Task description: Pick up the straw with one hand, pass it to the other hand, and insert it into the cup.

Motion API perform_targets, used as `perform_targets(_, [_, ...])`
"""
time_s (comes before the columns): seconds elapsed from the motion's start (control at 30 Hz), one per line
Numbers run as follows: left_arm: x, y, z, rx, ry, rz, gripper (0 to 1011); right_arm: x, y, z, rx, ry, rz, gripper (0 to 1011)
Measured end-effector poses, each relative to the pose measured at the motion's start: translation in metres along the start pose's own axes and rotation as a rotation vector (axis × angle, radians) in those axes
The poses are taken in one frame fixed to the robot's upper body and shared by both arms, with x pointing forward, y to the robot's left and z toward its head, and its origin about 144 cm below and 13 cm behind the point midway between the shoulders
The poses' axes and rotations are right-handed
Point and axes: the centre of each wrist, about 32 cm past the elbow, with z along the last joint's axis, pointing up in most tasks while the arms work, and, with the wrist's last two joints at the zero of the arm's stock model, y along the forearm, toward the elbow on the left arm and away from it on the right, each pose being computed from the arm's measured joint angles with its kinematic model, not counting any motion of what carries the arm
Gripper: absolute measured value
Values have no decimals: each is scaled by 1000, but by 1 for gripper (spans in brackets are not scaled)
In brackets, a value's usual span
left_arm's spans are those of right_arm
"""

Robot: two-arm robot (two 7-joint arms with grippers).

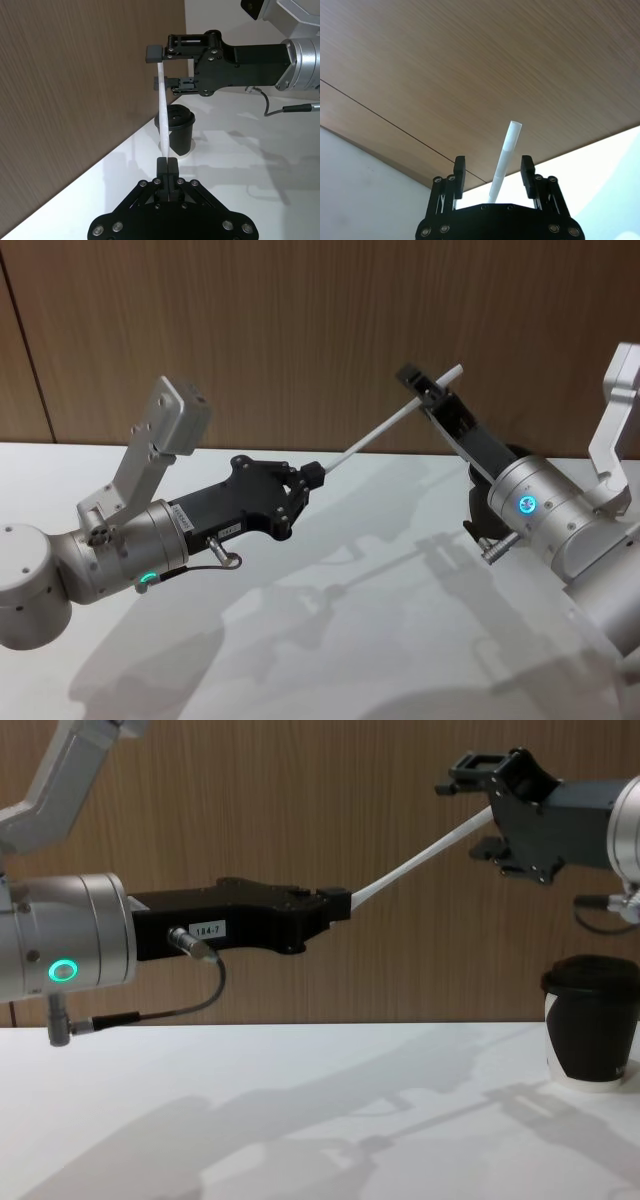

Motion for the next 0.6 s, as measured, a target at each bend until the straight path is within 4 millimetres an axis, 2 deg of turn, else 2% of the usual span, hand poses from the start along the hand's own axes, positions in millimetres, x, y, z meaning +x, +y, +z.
perform_targets(0.13, [0, 0, 0, 0, 0, 0, 8, 0, 0, 0, -1, -1, 1, 617])
perform_targets(0.17, [0, 0, 0, 0, 0, 0, 7, 0, 1, 0, -1, -1, 1, 560])
perform_targets(0.2, [0, 0, 0, 0, 0, 0, 7, 0, 1, 0, -1, -2, 1, 560])
perform_targets(0.3, [0, 0, 0, 0, 0, 0, 7, 0, 1, 0, -1, -2, 1, 430])
perform_targets(0.6, [0, 0, 0, 0, 0, 0, 7, 0, 1, 1, -1, -3, 3, 173])
